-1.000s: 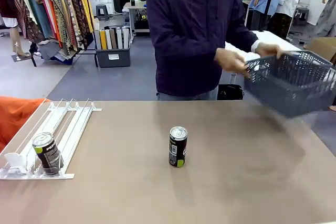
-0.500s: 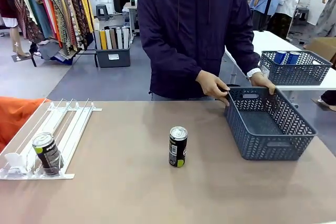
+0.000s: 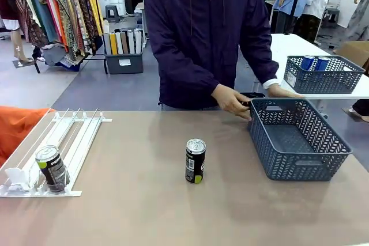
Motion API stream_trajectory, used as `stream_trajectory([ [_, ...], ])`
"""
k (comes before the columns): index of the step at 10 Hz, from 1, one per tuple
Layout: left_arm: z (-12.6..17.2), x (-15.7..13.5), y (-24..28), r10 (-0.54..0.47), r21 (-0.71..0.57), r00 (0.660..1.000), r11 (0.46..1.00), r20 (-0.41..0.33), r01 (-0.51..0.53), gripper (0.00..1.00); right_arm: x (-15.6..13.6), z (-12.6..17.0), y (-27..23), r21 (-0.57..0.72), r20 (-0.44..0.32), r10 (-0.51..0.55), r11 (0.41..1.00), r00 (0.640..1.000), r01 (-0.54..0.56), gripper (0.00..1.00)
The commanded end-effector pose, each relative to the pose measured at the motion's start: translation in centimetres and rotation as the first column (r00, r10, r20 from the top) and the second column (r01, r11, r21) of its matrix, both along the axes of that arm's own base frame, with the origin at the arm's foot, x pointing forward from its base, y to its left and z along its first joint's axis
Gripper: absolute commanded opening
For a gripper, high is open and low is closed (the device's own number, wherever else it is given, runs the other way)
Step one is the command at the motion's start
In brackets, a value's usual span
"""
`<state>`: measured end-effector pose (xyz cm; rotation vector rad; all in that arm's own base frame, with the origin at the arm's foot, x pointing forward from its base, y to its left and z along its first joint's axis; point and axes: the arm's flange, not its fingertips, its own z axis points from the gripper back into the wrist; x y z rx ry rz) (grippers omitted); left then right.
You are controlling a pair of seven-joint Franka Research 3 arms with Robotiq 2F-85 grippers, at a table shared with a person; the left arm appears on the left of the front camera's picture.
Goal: Retrieve and store the cans from the dispenser.
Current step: Pick up one can from the Automatic Can Dispenser and place it in the middle of the table.
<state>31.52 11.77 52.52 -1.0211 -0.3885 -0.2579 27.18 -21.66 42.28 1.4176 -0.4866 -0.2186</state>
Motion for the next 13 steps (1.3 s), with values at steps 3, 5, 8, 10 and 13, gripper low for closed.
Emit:
stream_trajectory([
  [3,0.0,0.0,0.0,-0.001,-0.001,1.000,1.000,-0.001,0.001,1.00,0.2,0.3,0.0,0.000,0.027,0.001,1.000,1.000,-0.001,1.00],
  [5,0.4,0.0,-4.5,-0.029,0.347,0.986,0.934,-0.166,0.086,1.00,0.2,0.3,0.0,0.000,0.027,0.001,1.000,1.000,-0.001,1.00],
  [8,-0.1,0.7,-13.3,0.067,0.680,0.979,0.729,-0.191,0.083,1.00,0.2,0.3,0.0,0.000,0.027,0.001,1.000,1.000,-0.001,1.00],
  [10,-1.0,2.7,-16.6,0.187,0.776,0.976,0.630,-0.112,-0.031,1.00,0.2,0.3,0.0,0.000,0.027,0.001,1.000,1.000,-0.001,1.00],
  [13,0.1,1.6,-16.9,0.128,0.747,0.985,0.665,-0.116,0.002,1.00,0.2,0.3,0.0,0.000,0.027,0.001,1.000,1.000,-0.001,1.00],
])
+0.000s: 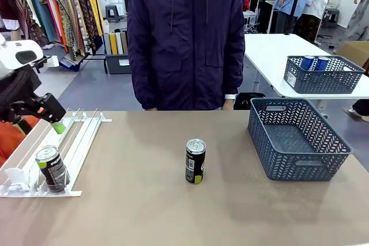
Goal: Retrieve and store the cans from the dispenser.
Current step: Pick up one can from the Automatic Can Dispenser and place it in the middle of the table.
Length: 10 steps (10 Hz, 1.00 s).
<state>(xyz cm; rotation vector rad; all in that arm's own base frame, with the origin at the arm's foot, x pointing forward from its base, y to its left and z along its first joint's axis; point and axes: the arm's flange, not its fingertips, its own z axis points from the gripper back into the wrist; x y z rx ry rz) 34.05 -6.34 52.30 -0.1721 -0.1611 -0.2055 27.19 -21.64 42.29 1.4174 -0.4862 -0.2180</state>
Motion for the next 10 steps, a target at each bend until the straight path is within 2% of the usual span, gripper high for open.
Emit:
stream_trajectory([
  [1,0.3,-1.0,1.2,-0.036,-0.020,0.999,0.999,-0.025,0.036,1.00,0.2,0.3,-0.1,0.000,0.027,0.000,1.000,1.000,-0.001,1.00],
  [2,0.0,0.0,0.0,0.000,0.000,1.000,1.000,0.000,0.000,1.00,0.2,0.3,-0.1,0.000,0.027,0.000,1.000,1.000,-0.001,1.00],
  [3,-1.4,1.1,0.2,0.105,0.106,0.994,0.988,0.039,-0.109,1.00,0.2,0.3,-0.1,0.000,0.027,0.000,1.000,1.000,-0.001,1.00],
  [5,-3.9,1.6,0.8,0.100,0.103,0.995,0.990,-0.020,-0.097,1.00,0.2,0.3,-0.1,0.000,0.027,0.000,1.000,1.000,-0.001,1.00],
  [7,-6.6,2.0,1.0,0.149,0.109,0.987,0.984,-0.067,-0.141,1.00,0.2,0.3,-0.1,0.000,0.027,0.000,1.000,1.000,-0.001,1.00],
  [10,-10.6,3.6,-0.1,0.171,0.126,0.979,0.980,-0.109,-0.157,1.00,0.2,0.3,-0.1,0.000,0.027,0.000,1.000,1.000,-0.001,1.00],
])
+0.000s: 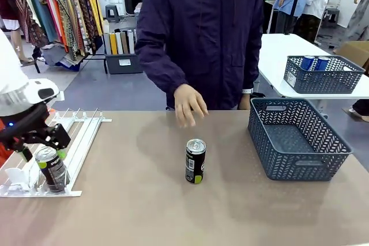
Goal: Retrieve and store the cans from the dispenser.
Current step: Pick up one can from the Automatic Can Dispenser and place it in the middle of the table.
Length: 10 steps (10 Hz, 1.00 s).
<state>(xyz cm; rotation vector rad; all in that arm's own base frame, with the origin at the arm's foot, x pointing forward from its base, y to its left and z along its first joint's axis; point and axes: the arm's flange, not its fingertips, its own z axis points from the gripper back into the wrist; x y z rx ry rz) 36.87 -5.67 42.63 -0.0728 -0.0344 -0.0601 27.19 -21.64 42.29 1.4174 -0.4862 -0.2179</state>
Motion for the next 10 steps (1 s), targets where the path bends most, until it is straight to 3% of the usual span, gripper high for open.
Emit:
stream_trajectory([
  [1,-1.77,1.24,-0.84,0.056,0.055,0.998,0.997,0.005,-0.056,1.00,0.19,0.25,-0.07,0.000,0.027,0.000,1.000,1.000,0.000,1.00],
  [7,-2.47,1.47,-0.56,0.062,0.053,0.997,0.997,-0.046,-0.059,1.00,0.19,0.25,-0.07,0.000,0.027,0.000,1.000,1.000,0.000,1.00],
  [8,-2.50,1.62,-0.61,0.054,0.059,0.997,0.997,-0.048,-0.051,0.64,0.19,0.25,-0.07,0.000,0.027,0.000,1.000,1.000,0.000,1.00],
  [9,-2.46,1.49,-0.70,0.053,0.066,0.997,0.997,-0.051,-0.049,0.05,0.19,0.25,-0.07,0.000,0.027,0.000,1.000,1.000,0.000,1.00],
  [10,-2.43,1.51,-0.73,0.050,0.061,0.998,0.997,-0.048,-0.047,0.00,0.19,0.25,-0.07,0.000,0.027,0.000,1.000,1.000,0.000,1.00],
])
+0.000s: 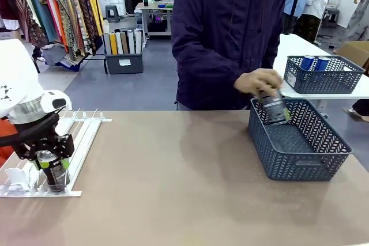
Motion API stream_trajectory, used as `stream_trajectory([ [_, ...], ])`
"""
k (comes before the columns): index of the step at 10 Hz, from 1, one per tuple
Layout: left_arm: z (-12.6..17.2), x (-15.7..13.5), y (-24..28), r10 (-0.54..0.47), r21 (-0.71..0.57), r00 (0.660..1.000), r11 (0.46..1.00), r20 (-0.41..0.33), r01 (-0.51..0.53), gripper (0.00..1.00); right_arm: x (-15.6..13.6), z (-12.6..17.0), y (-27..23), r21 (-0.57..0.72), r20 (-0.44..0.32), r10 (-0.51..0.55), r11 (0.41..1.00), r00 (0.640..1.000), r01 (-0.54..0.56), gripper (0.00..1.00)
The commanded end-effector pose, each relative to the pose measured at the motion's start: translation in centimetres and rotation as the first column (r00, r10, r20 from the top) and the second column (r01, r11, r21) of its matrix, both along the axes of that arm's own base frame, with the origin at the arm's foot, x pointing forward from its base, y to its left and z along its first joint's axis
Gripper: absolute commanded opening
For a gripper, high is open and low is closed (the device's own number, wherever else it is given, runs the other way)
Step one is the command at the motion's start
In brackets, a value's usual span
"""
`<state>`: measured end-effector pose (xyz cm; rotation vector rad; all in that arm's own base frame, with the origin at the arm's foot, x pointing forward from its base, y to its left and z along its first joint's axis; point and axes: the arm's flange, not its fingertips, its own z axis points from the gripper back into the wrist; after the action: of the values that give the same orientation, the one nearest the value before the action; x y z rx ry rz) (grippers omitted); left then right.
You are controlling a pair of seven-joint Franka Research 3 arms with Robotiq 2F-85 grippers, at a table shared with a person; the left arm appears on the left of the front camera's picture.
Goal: Retrieve and store the cans from the dispenser.
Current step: Pick up one can from the Automatic Can Dispenser and place it in the middle of the table.
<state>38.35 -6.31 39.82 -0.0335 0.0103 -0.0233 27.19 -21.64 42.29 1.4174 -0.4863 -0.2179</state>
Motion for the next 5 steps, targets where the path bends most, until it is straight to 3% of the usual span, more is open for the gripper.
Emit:
stream_trajectory([
  [1,0.40,0.08,-0.03,0.013,0.023,1.000,1.000,0.002,-0.013,0.00,0.20,0.25,-0.07,0.000,0.027,0.000,1.000,1.000,0.000,1.00],
  [5,1.13,0.16,0.21,0.025,0.026,0.999,0.999,0.024,-0.025,0.00,0.20,0.25,-0.07,0.000,0.027,0.000,1.000,1.000,0.000,1.00],
])
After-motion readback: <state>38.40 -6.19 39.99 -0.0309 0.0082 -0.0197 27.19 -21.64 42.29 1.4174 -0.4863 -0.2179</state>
